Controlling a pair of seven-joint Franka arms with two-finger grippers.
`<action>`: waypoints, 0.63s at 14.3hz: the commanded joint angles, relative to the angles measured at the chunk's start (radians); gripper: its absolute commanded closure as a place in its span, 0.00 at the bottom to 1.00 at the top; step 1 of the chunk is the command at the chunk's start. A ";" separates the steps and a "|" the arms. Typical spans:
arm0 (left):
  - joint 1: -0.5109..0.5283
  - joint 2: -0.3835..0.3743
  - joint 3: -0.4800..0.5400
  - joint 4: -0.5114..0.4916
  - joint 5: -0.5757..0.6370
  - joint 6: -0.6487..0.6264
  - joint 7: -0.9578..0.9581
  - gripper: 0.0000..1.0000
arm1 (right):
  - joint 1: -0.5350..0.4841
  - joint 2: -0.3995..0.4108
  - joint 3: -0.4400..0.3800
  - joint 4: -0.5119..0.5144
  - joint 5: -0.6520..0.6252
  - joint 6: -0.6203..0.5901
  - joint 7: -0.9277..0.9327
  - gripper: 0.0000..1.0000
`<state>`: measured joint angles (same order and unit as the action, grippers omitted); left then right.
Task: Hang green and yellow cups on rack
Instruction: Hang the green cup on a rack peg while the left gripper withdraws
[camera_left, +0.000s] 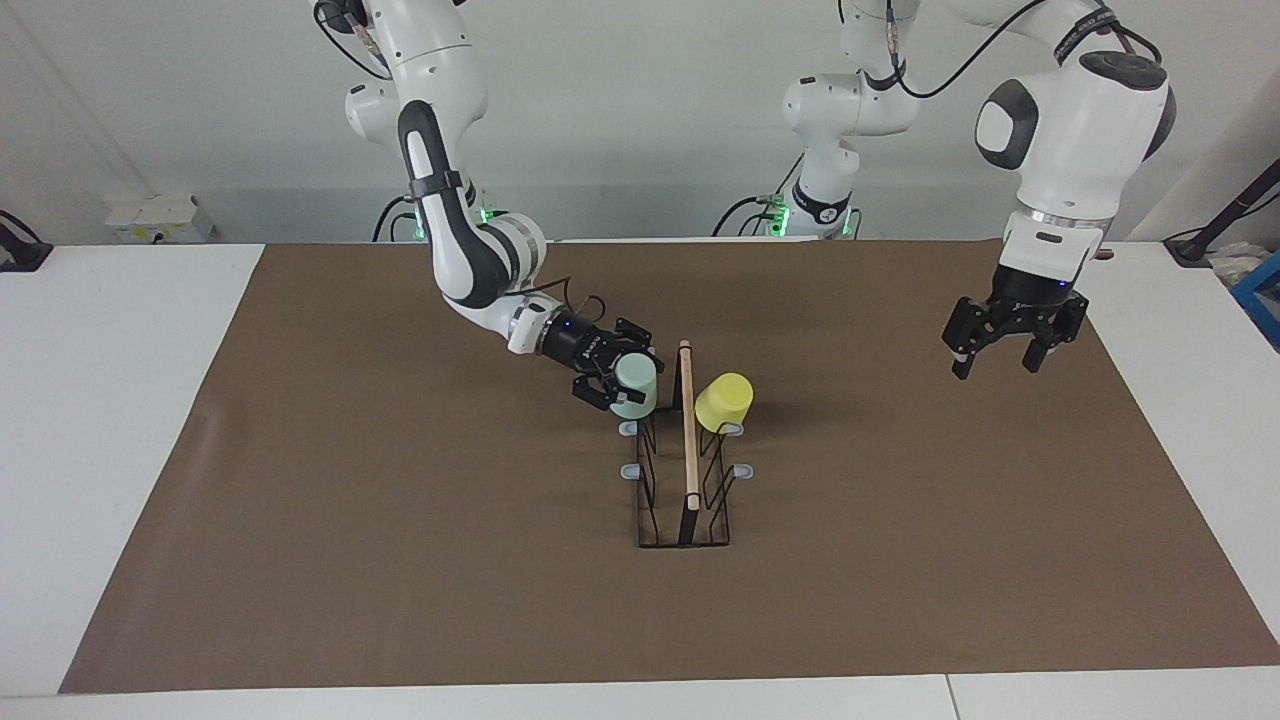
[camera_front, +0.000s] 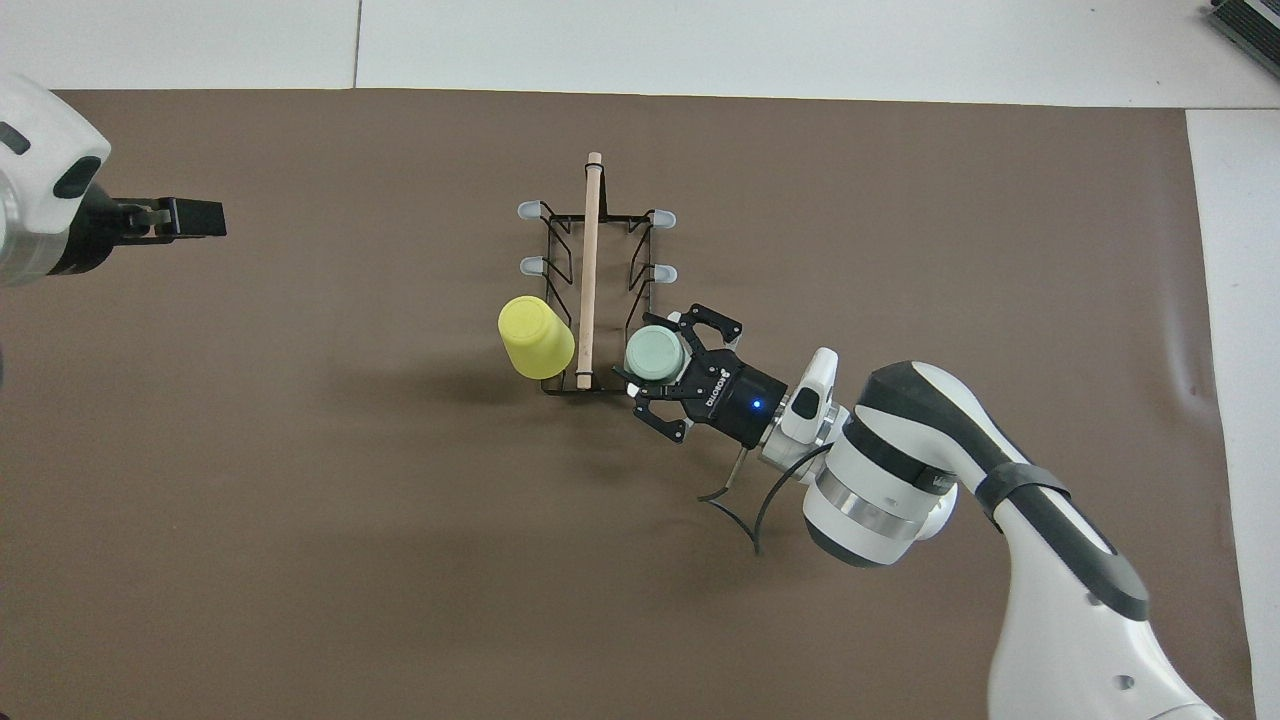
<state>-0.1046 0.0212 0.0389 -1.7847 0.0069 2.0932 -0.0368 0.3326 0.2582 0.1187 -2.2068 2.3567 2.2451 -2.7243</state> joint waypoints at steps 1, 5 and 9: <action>-0.007 -0.056 0.022 0.005 -0.016 -0.157 0.103 0.00 | -0.013 -0.005 0.012 0.009 0.038 0.002 -0.069 0.00; -0.009 -0.116 0.019 0.001 -0.015 -0.335 0.112 0.00 | -0.009 -0.094 0.031 0.051 0.015 0.181 0.070 0.00; 0.003 -0.107 0.016 0.059 -0.016 -0.413 0.113 0.00 | -0.015 -0.132 0.079 0.133 -0.080 0.298 0.228 0.00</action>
<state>-0.1071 -0.0933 0.0510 -1.7735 0.0067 1.7333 0.0584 0.3339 0.1398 0.1770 -2.1108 2.3421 2.5039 -2.5748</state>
